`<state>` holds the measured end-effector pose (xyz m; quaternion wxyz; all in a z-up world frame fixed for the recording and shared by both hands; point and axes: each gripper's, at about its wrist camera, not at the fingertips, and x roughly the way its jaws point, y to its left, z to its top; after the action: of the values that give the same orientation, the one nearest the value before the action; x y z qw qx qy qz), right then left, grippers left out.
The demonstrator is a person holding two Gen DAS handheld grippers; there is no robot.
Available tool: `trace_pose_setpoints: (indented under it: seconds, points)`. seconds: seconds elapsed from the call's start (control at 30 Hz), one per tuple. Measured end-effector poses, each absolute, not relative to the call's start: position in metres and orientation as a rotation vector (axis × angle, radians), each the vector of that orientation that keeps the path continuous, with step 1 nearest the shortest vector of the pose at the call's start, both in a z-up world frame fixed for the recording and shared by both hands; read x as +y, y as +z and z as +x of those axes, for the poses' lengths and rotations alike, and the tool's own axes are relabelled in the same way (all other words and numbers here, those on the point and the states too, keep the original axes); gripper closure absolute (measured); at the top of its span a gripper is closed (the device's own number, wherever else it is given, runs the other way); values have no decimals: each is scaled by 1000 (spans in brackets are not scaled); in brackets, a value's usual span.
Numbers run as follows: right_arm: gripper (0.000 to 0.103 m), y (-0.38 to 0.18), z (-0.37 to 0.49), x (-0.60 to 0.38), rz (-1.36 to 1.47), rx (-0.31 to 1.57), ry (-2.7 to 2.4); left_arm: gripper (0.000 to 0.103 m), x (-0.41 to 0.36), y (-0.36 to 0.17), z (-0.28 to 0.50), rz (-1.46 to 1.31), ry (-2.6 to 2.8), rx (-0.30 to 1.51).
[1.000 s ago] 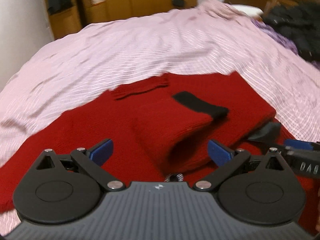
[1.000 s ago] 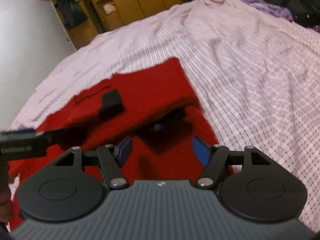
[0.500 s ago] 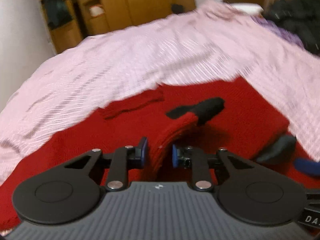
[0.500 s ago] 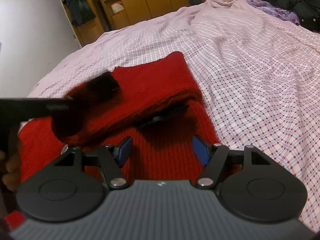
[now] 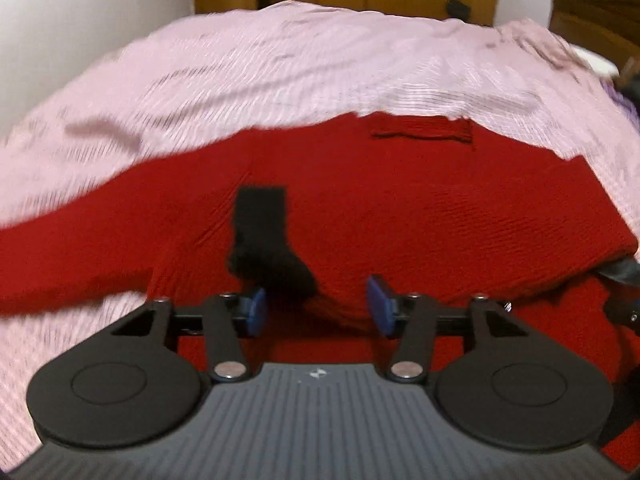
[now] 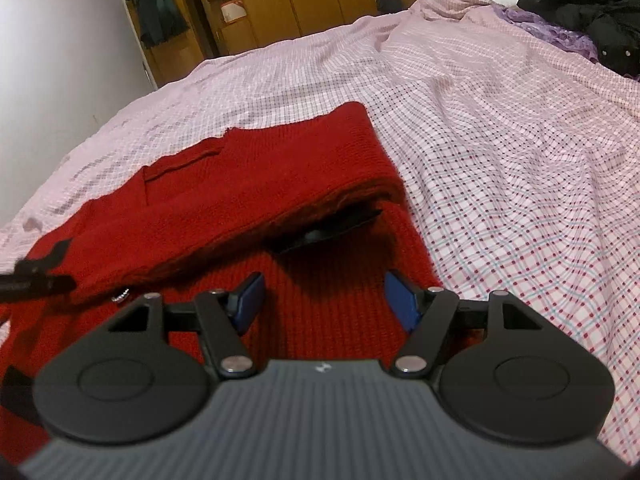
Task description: Fold small clothes
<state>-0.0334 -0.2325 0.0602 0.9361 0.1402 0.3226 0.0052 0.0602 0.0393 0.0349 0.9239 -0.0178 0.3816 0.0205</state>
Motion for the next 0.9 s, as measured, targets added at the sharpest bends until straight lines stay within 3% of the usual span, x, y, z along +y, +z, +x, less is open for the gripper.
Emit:
trace_pose_setpoints:
  seconds: [0.27,0.6,0.9]
  points:
    - [35,75,-33,-243,344,698,23,37,81,48,45,-120,55,759]
    - [35,108,-4,-264,319,662,16,38,83,34,102,-165,-16,781]
    - [35,85,63,-267,300,677,-15,44,75,26,118,-139,-27,753]
